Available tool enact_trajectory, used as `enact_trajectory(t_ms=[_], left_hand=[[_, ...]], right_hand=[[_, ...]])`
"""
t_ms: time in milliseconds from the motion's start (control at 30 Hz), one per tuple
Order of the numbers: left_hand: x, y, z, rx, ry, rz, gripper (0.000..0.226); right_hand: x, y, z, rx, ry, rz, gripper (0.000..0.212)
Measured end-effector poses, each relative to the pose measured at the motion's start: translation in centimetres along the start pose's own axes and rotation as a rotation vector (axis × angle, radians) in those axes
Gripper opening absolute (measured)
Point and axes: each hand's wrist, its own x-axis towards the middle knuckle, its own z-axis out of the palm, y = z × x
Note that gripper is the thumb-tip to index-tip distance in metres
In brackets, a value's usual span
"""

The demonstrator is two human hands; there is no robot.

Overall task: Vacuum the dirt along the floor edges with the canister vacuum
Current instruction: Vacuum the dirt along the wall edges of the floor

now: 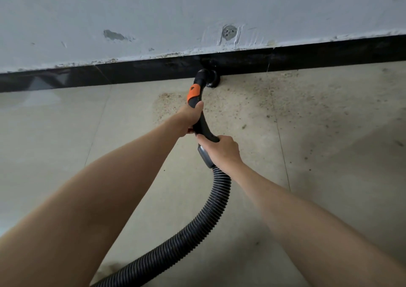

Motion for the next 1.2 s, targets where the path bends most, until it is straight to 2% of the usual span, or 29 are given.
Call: enact_trajectory(t_ms=[133, 333, 567, 767, 1033, 1200], left_hand=[[-0.3, 0.6, 1.0, -0.012, -0.015, -0.003, 0.047], [0.0, 1.3, 0.8, 0.019, -0.063, -0.028, 0.039], [0.3, 1.2, -2.1, 0.014, -0.1, -0.012, 0.038], [0.6, -1.1, -6.7, -0.064, -0.119, -0.06, 0.041], [1.5, -4.6, -14.7, -0.17, 0.031, -0.088, 0.031], [2.0, -7.0, -17.8, -0.139, 0.116, -0.11, 0.048]], right_hand=[[-0.3, -0.3, -0.6, 0.118, 0.01, 0.031, 0.046], [-0.8, -0.8, -0.5, 0.07, 0.053, 0.051, 0.045], [-1.1, -2.7, 1.3, 0.074, 0.045, 0.029, 0.041], [-1.0, -3.8, 5.2, -0.032, 0.0, -0.013, 0.043], [-1.0, -7.7, 11.4, -0.112, -0.134, -0.1, 0.042], [-1.7, -8.9, 14.9, -0.127, -0.213, -0.103, 0.039]])
